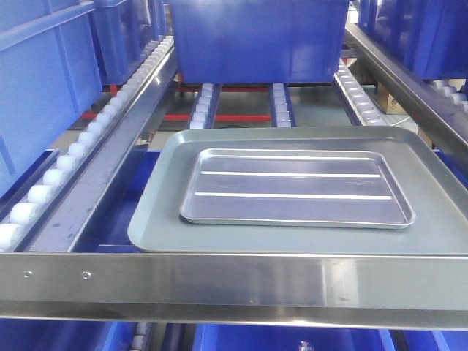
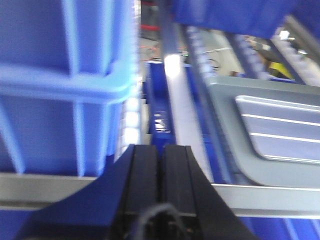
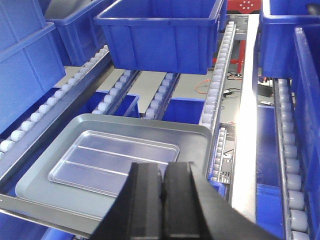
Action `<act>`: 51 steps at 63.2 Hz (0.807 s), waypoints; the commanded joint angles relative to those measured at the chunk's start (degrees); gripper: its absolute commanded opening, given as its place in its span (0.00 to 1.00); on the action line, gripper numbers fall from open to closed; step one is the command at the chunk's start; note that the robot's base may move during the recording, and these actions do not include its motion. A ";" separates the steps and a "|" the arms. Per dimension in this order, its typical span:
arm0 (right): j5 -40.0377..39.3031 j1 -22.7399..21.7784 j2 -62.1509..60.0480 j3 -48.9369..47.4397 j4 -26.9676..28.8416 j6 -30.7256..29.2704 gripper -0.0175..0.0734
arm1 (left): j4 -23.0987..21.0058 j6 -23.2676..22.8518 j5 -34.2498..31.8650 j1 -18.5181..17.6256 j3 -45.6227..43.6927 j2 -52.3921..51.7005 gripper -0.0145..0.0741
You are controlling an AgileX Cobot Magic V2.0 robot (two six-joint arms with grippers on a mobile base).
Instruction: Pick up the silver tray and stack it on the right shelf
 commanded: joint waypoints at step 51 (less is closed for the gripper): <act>-4.88 -0.28 1.05 -1.49 -0.08 -0.48 0.25 | 5.27 0.22 -31.05 1.85 11.33 -0.83 0.05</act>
